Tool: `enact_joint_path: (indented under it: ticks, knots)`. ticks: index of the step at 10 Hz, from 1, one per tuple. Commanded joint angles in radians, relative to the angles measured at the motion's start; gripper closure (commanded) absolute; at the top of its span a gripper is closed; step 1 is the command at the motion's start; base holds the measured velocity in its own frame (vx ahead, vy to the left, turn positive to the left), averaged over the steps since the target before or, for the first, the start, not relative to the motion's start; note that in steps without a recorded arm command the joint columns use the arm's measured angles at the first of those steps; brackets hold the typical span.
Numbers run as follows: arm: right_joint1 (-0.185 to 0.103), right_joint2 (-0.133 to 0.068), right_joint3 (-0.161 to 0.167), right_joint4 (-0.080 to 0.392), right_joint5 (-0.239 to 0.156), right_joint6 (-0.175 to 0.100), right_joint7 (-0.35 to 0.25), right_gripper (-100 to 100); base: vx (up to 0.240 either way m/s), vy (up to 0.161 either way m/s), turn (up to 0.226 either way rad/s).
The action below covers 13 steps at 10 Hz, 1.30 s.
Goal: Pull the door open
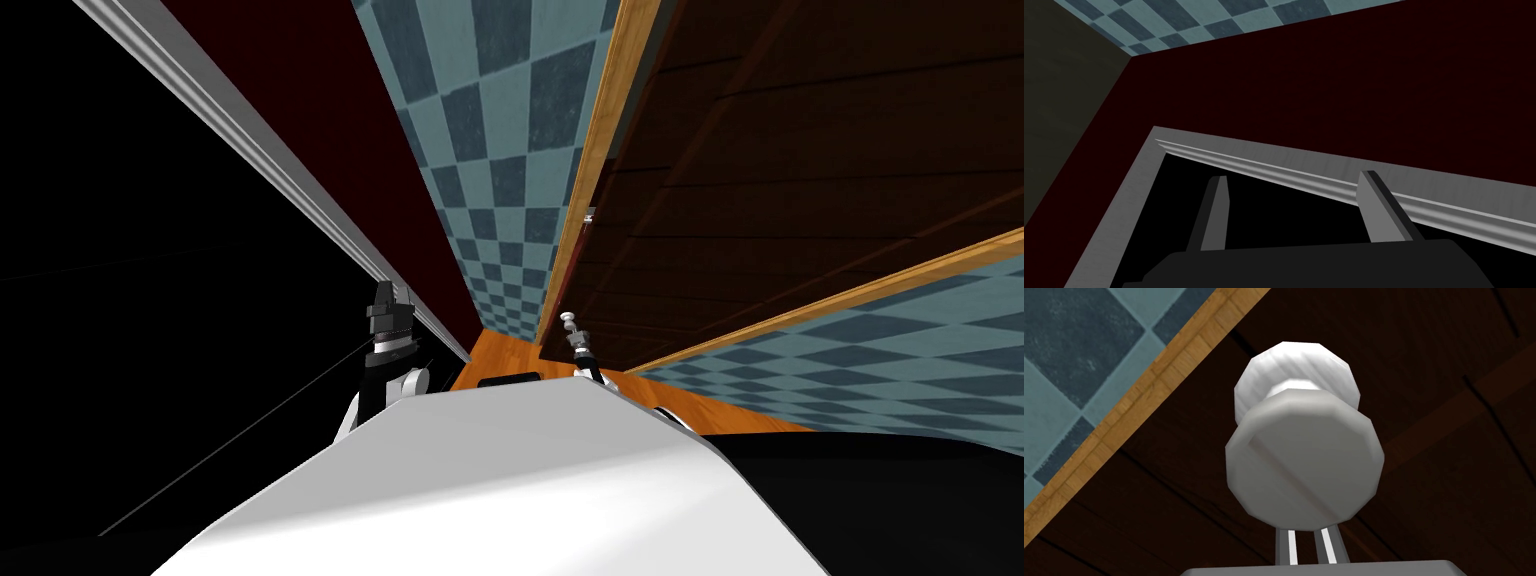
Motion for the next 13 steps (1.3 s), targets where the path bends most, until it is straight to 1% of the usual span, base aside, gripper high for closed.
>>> enact_joint_path:
  ticks: [1, 2, 5, 7, 8, 10, 11, 12, 13]
  knots:
    - [0.0, 0.007, 0.006, -0.045, 0.004, -0.001, 0.005, 100, -0.001, 0.002, 0.01]
    - [0.009, -0.006, 0.007, -0.014, -0.009, 0.001, -0.031, 100, -0.035, -0.019, 0.035]
    - [0.014, -0.012, 0.021, -0.024, -0.026, 0.0, -0.089, 100, -0.07, -0.008, 0.056]
    - [0.02, -0.018, 0.033, -0.033, -0.042, -0.002, -0.142, 100, -0.085, -0.01, 0.078]
    - [0.026, -0.014, 0.04, -0.022, -0.059, 0.01, -0.162, -100, -0.083, -0.022, 0.021]
    - [0.031, -0.009, 0.051, -0.042, -0.08, 0.012, -0.201, -100, -0.082, -0.006, -0.034]
    - [0.031, -0.009, 0.051, -0.042, -0.08, 0.012, -0.201, -100, -0.067, -0.014, -0.026]
    - [0.037, -0.002, 0.065, -0.067, -0.106, 0.016, -0.248, -100, -0.091, 0.001, 0.093]
    - [0.04, 0.001, 0.073, -0.081, -0.121, 0.018, -0.273, -100, -0.119, 0.029, 0.062]
